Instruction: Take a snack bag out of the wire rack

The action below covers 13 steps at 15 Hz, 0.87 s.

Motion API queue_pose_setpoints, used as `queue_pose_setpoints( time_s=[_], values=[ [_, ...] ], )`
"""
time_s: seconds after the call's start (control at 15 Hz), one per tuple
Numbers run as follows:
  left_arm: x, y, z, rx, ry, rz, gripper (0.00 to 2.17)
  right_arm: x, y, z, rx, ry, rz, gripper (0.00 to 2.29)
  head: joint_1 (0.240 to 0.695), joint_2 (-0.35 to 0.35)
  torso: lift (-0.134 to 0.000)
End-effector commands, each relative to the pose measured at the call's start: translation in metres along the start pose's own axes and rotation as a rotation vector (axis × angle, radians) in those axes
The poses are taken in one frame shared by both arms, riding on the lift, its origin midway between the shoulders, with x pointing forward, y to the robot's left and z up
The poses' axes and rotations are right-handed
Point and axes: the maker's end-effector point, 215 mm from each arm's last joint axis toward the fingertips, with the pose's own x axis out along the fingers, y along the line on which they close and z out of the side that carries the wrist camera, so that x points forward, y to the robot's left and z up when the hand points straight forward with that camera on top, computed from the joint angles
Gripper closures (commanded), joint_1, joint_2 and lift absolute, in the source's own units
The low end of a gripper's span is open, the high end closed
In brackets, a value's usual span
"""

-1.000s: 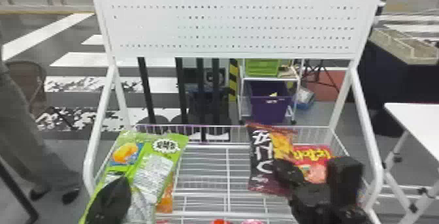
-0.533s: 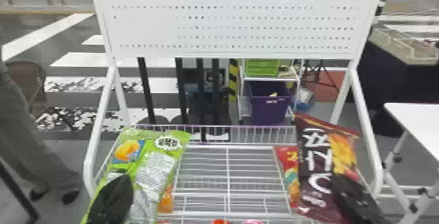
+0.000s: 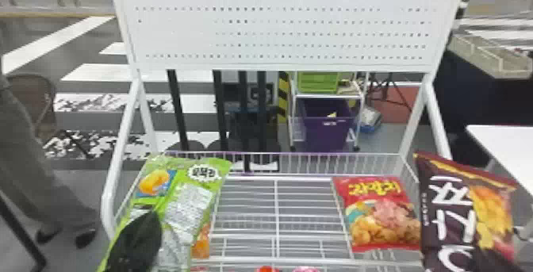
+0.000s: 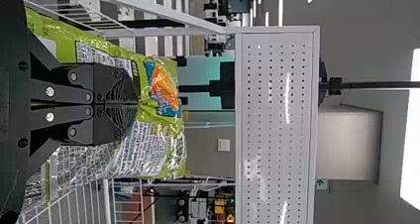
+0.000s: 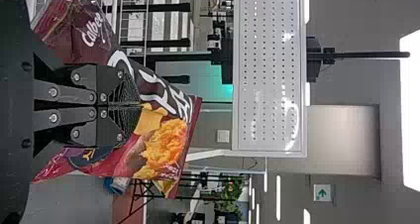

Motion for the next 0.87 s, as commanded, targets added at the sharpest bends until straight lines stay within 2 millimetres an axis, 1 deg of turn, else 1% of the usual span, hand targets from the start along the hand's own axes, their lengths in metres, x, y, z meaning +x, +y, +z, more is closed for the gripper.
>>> queue_pose_setpoints(
  time_s=[0.0,0.8],
  values=[
    [-0.0014,-0.0011,0.0002,-0.002,0.001,-0.002,1.65,-0.0007,0.0007,0.0109,0.003,-0.035,-0.003,2.25,0.499,0.0,0.0],
    [-0.0031,-0.0013,0.0009,0.001,0.003,-0.005,1.65,-0.0051,-0.0019,0.0161,-0.002,-0.057,-0.009,2.25,0.499,0.0,0.0]
  ],
)
